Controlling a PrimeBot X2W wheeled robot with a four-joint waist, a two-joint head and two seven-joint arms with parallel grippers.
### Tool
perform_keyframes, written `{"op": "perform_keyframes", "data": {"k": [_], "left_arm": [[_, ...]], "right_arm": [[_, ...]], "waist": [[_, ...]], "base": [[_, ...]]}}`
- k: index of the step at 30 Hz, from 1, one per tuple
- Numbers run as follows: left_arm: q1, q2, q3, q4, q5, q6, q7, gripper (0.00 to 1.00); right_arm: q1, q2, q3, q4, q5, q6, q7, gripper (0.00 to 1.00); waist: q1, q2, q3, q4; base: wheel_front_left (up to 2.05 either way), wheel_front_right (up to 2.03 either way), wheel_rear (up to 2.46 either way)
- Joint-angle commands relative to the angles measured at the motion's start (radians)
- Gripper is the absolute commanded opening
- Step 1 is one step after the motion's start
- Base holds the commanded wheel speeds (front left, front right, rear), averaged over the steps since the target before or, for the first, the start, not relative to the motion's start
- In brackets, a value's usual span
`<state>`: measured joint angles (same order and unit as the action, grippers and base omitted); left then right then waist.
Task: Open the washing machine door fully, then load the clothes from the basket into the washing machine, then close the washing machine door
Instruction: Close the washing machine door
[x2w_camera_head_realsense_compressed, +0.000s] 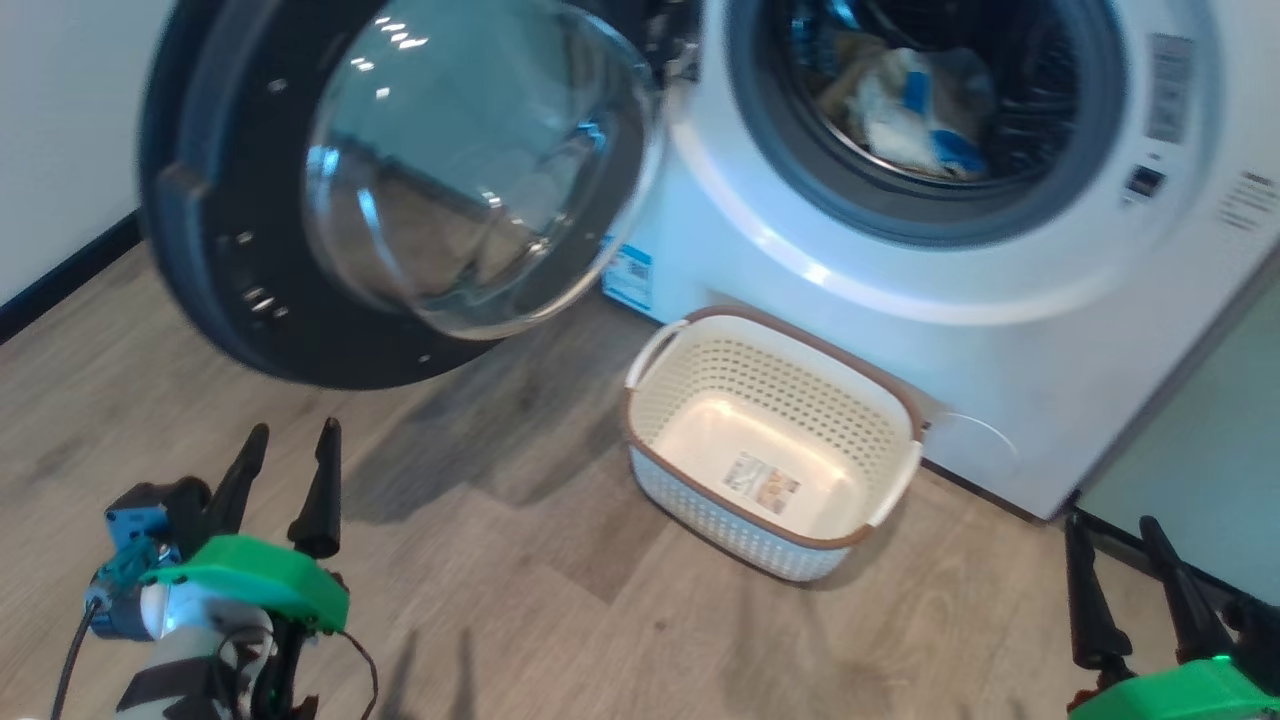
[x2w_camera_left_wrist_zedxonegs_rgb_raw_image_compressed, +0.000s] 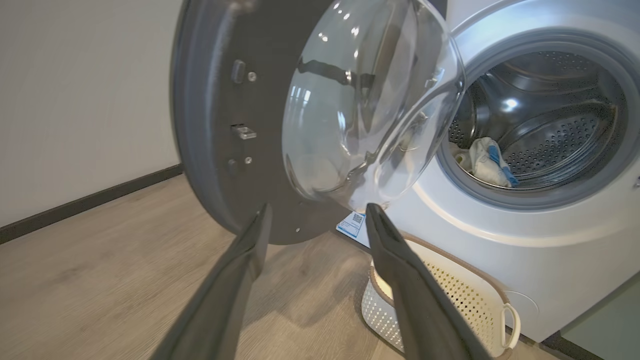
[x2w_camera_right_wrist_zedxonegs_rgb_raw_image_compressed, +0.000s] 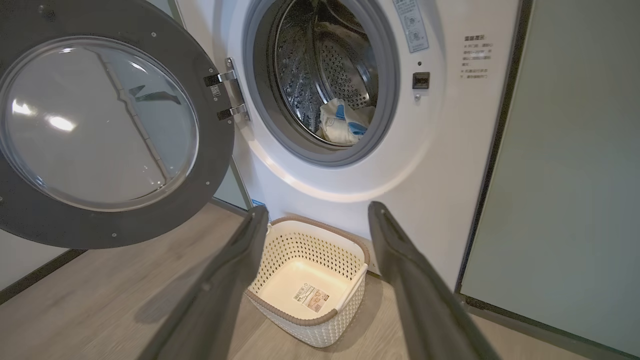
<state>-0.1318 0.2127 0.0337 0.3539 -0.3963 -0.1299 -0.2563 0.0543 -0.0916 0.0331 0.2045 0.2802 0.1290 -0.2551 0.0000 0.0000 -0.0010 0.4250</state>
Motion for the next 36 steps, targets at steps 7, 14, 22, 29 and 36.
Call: {"op": "perform_keyframes", "data": {"k": [7,14,22,29,36], "left_arm": [[-0.058,0.022,0.055,-0.026,-0.009,-0.001,-0.006,1.00],[-0.038,-0.004,0.105,-0.046,-0.014,-0.001,-0.006,0.71],[-0.049,-0.023,0.133,-0.023,-0.123,-0.001,-0.006,0.00],[-0.132,0.025,0.168,0.114,-0.417,-0.001,-0.006,0.00],[-0.255,0.133,0.256,0.263,-0.773,-0.001,0.053,0.00]], "right_arm": [[-0.050,-0.022,0.024,-0.031,-0.006,0.002,-0.007,1.00],[-0.070,-0.029,0.042,-0.023,-0.002,0.002,-0.007,1.00],[-0.068,-0.035,0.049,-0.018,0.002,0.002,-0.007,1.00],[-0.054,-0.038,0.048,-0.021,0.001,0.002,-0.007,1.00],[-0.053,-0.051,0.059,-0.019,0.000,0.002,-0.007,1.00]], "waist": [[0.0000,0.0000,0.011,0.073],[0.0000,0.0000,0.025,0.082],[0.0000,0.0000,0.026,0.084],[0.0000,0.0000,0.032,0.060],[0.0000,0.0000,0.056,0.007]], "base": [[0.00,0.00,0.00],[0.00,0.00,0.00],[0.00,0.00,0.00],[0.00,0.00,0.00],[0.00,0.00,0.00]]}}
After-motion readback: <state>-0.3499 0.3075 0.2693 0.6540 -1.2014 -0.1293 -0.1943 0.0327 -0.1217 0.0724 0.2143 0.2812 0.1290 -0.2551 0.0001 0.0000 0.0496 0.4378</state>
